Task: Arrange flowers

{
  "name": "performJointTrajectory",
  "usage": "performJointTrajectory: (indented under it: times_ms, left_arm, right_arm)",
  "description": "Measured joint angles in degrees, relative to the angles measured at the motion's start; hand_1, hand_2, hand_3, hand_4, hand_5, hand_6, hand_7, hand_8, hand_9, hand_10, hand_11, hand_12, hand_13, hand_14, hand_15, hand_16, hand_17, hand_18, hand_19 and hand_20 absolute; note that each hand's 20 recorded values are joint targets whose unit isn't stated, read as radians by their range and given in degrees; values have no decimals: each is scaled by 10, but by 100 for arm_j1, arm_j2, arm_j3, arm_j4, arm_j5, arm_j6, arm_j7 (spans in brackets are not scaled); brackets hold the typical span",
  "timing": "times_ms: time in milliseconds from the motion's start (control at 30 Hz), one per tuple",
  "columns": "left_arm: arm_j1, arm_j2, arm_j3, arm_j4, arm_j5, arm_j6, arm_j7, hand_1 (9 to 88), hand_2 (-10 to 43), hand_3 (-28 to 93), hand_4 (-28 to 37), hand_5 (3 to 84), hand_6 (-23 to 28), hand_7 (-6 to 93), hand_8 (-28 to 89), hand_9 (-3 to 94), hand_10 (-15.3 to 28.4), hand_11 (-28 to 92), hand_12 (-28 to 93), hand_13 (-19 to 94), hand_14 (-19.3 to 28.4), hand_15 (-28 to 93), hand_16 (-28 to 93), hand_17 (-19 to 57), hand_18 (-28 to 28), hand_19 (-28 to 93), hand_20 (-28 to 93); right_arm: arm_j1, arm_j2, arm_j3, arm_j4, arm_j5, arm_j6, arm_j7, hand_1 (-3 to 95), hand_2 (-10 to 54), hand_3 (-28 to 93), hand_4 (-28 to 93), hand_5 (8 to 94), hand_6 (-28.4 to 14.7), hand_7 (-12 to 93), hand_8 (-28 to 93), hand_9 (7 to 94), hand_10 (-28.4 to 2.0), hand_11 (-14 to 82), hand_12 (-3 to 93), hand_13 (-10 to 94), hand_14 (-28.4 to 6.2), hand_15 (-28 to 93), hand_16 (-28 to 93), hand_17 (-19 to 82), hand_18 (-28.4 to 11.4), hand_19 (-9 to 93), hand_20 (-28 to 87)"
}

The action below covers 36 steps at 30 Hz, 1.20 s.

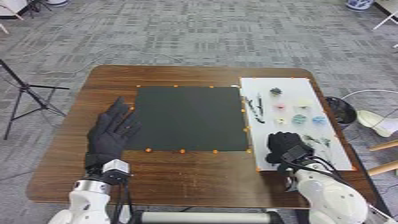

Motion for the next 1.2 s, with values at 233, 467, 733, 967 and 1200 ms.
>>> performJointTrajectory:
  times_ms: [233, 467, 733, 967, 1200]
  left_arm:
    - [-9, 387, 3, 11, -32, 142, 66, 244, -20, 656, -283, 240, 18, 188, -101, 199, 101, 110, 186, 154, 118, 105, 90, -151, 193, 407, 79]
    - [-194, 942, 1, 7, -4, 198, 183, 245, -21, 655, -283, 241, 18, 188, -102, 200, 101, 111, 187, 155, 116, 104, 90, -149, 192, 407, 79]
    - [-717, 1237, -27, 14, 43, 182, 319, 244, -20, 658, -283, 242, 17, 188, -102, 201, 101, 111, 185, 156, 117, 104, 89, -147, 191, 405, 80]
    - [-1085, 1352, 71, 89, 46, 182, 442, 245, -21, 658, -283, 245, 18, 186, -102, 203, 101, 112, 184, 158, 117, 102, 87, -148, 192, 406, 81]
    - [-1813, 1469, 526, 372, 51, 127, 583, 245, -20, 658, -283, 245, 17, 184, -101, 204, 101, 112, 183, 159, 117, 102, 88, -147, 192, 406, 81]
  right_arm:
    - [1476, -217, -982, 611, 334, 121, -32, 412, -95, 855, -173, 764, -18, 560, 265, 837, -80, 719, 555, 780, -94, 923, 431, 401, -225, 932, 510]
    - [3027, -858, -2045, 1158, 236, 287, -124, 412, -95, 854, -168, 773, -20, 552, 269, 842, -79, 716, 555, 785, -92, 922, 431, 406, -226, 932, 515]
    - [3823, -1806, -2616, 1347, 31, 325, -242, 411, -95, 854, -168, 773, -20, 550, 272, 843, -79, 714, 557, 787, -91, 920, 434, 408, -226, 932, 517]
    - [3984, -2479, -3054, 1913, -259, 407, -376, 412, -95, 854, -169, 776, -20, 548, 270, 845, -78, 713, 558, 788, -91, 920, 435, 409, -226, 932, 519]
    - [4082, -3077, -3430, 2675, -633, 555, -483, 413, -95, 855, -170, 777, -20, 547, 271, 848, -78, 710, 560, 788, -91, 920, 436, 410, -228, 932, 521]
